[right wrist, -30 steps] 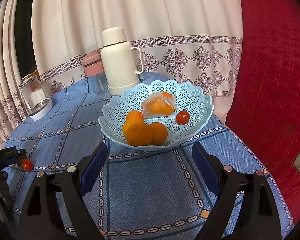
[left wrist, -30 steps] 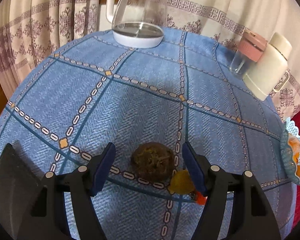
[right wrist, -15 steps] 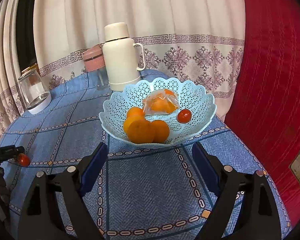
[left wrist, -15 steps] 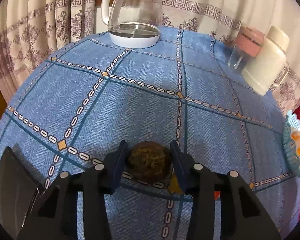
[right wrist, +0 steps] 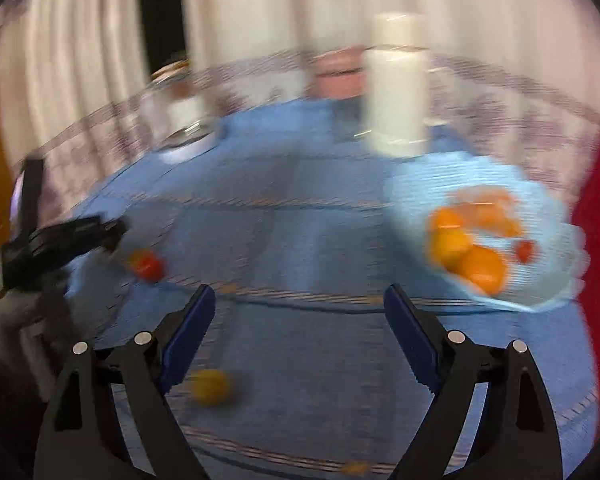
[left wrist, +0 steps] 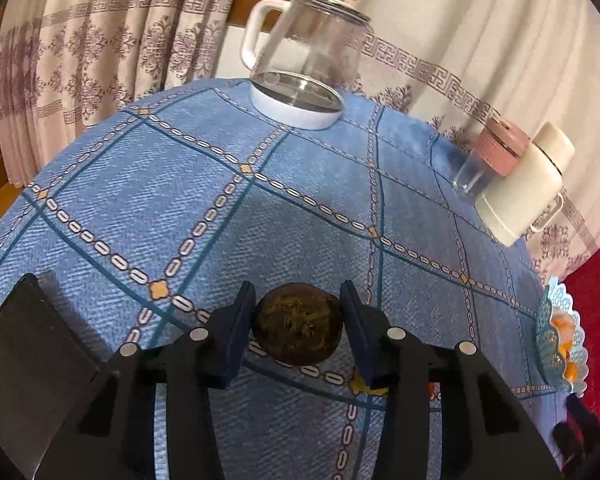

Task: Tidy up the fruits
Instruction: 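Grasp the brown round fruit on the table with the left tool, then grasp the red tomato on the table with the right tool while the left tool holds the brown fruit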

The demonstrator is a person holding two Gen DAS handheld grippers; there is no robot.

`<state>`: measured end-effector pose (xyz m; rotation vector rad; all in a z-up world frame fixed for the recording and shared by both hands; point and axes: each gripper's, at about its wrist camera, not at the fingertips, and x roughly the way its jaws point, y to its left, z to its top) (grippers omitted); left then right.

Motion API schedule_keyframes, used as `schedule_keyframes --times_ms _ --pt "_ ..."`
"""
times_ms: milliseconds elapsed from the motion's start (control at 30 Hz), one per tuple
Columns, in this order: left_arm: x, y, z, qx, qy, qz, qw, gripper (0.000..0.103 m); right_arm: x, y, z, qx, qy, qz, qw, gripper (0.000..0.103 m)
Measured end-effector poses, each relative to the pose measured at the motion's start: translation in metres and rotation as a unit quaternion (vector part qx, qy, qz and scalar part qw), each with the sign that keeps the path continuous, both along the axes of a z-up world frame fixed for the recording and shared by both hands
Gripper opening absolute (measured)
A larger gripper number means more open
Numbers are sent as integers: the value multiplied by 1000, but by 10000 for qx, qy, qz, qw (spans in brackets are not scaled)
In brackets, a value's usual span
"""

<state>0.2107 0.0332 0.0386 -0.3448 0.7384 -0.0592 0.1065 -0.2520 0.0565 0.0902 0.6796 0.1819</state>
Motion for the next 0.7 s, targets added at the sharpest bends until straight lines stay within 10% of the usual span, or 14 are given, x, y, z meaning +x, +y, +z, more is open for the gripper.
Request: schedule_keyframes --times_ms 333,700 --pt "-4 18 3 -120 -17 360 9993 44 54 86 -10 -256 546 1376 9887 85" --pt "-4 15 3 -146 -1 319 9994 44 96 124 -24 -423 1196 1914 9733 58"
